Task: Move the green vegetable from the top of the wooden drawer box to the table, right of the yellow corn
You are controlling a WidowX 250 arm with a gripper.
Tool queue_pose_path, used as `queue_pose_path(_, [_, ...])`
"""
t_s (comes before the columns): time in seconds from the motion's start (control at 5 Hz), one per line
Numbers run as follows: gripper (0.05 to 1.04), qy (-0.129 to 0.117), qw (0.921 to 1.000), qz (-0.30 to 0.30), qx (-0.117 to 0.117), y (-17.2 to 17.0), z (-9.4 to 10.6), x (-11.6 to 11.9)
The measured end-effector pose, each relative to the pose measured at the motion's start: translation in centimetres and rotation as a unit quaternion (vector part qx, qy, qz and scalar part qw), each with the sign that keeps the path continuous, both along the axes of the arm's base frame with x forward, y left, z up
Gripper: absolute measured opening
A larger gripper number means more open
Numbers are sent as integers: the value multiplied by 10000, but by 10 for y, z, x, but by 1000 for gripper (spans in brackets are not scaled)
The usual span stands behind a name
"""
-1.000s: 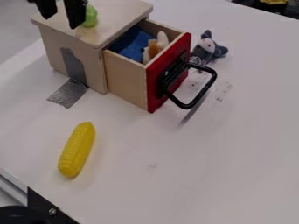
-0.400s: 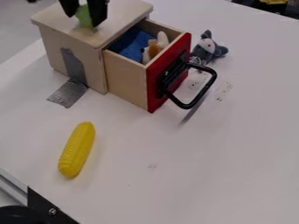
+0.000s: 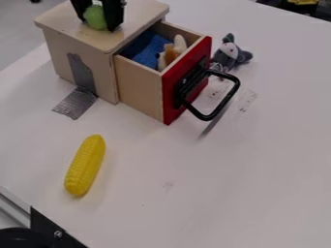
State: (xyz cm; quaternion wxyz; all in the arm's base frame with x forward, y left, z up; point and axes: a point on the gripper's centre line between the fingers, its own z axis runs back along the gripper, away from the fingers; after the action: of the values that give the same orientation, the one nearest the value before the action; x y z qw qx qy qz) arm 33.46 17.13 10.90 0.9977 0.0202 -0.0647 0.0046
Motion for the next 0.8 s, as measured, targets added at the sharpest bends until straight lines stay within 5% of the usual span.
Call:
queue_pose_path(0.2, [735, -24, 10000, 16, -13, -1, -2, 0])
queue_pose_path(0.6, [722, 71, 9998, 5, -193, -19, 11, -26])
queue_pose_path(0.8, [722, -132, 9997, -89, -187, -40, 31, -45])
